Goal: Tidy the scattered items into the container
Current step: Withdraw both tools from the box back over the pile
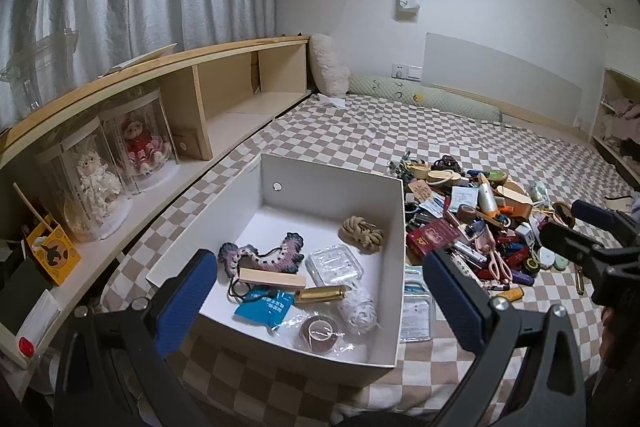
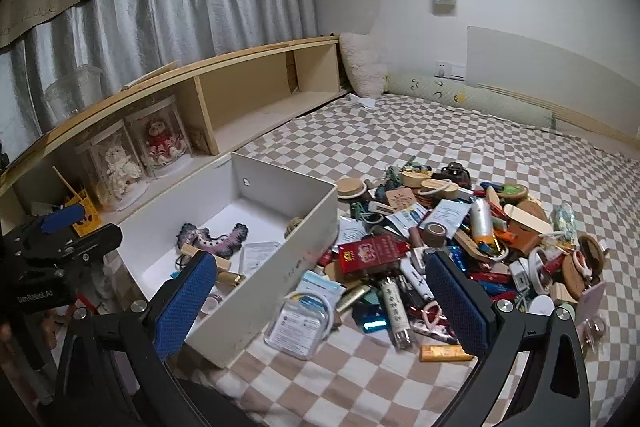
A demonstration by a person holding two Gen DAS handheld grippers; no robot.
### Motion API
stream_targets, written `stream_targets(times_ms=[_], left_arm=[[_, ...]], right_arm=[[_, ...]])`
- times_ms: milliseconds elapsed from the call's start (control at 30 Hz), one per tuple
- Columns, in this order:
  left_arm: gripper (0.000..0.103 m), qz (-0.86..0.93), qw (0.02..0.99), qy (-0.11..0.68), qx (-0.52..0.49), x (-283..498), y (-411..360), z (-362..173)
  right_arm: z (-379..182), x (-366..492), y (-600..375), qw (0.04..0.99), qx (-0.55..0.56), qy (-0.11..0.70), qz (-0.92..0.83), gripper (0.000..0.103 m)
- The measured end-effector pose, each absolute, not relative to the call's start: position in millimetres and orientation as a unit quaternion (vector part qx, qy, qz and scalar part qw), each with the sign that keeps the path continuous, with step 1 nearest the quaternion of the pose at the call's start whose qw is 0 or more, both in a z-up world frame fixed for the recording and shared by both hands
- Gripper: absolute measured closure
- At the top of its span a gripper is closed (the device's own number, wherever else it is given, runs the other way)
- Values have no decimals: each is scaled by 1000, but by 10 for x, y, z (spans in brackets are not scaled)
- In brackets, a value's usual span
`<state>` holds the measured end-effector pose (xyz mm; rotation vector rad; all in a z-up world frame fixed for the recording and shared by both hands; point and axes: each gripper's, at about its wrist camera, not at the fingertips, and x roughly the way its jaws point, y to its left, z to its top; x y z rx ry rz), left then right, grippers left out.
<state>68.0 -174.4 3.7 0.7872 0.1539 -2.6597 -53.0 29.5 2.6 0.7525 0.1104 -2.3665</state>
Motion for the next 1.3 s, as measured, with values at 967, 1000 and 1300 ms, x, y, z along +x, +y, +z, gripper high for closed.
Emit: stream_targets(times_ms=[967, 1000, 1300], left_arm=[[0, -941, 167, 55, 290, 700, -1601, -114], [0, -941, 167, 54, 290, 702, -1599, -110], [0, -941, 167, 51, 289, 704, -1568, -104]], right_arm=[[-149, -519, 608, 295, 299, 36, -907, 0], [-151, -518, 610, 296, 299, 36, -906, 0], [-176, -516, 629, 294, 302, 36, -906, 0]])
